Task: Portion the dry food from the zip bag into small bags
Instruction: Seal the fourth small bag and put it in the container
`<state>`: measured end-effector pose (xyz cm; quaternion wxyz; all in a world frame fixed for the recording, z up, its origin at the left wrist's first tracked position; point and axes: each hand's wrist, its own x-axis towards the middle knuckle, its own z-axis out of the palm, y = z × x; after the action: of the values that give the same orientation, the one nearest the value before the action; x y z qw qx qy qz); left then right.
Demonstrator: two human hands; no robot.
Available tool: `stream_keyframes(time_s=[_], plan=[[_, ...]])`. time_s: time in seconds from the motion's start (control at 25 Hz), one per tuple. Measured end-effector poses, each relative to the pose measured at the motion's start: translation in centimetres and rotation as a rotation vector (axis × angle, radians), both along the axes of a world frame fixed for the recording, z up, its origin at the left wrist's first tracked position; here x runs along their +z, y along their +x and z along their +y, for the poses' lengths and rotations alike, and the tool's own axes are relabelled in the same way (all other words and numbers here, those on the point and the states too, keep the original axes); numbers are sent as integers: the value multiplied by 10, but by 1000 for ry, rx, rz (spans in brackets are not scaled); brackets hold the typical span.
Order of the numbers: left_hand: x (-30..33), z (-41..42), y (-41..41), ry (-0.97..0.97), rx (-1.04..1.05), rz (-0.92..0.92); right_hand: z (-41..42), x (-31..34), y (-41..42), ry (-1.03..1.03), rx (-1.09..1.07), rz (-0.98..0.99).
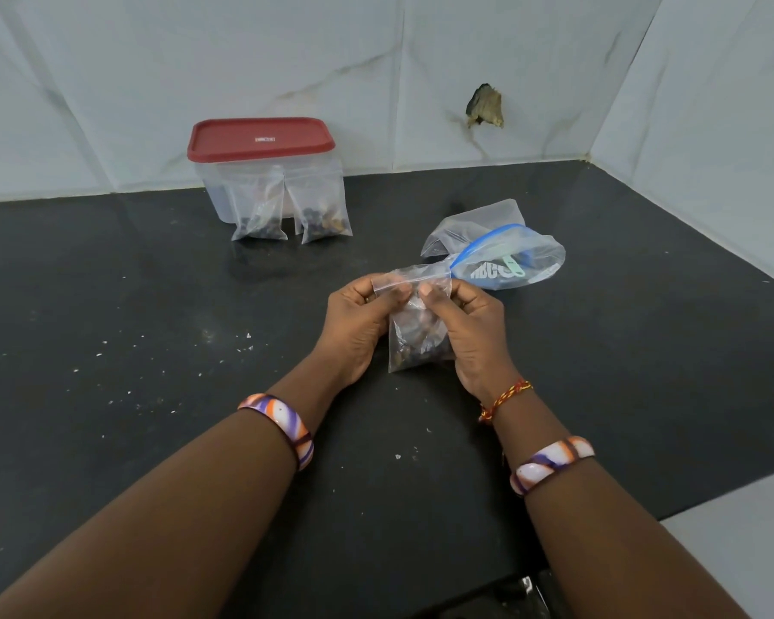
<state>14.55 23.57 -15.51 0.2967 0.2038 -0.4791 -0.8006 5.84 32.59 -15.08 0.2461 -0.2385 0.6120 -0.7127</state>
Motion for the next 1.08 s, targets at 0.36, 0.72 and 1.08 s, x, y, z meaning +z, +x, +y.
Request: stream_keyframes(time_s=[0.36,0.72,1.08], plan=[[-3,-1,-3,46,30,-41,-2,-1,4,-59,-14,-13],[-2,1,-3,72,6,-42,-2,-1,2,-155,-82,-222],[-3,-2,3,52,3,-41,-5,0,4,-15,39,80]])
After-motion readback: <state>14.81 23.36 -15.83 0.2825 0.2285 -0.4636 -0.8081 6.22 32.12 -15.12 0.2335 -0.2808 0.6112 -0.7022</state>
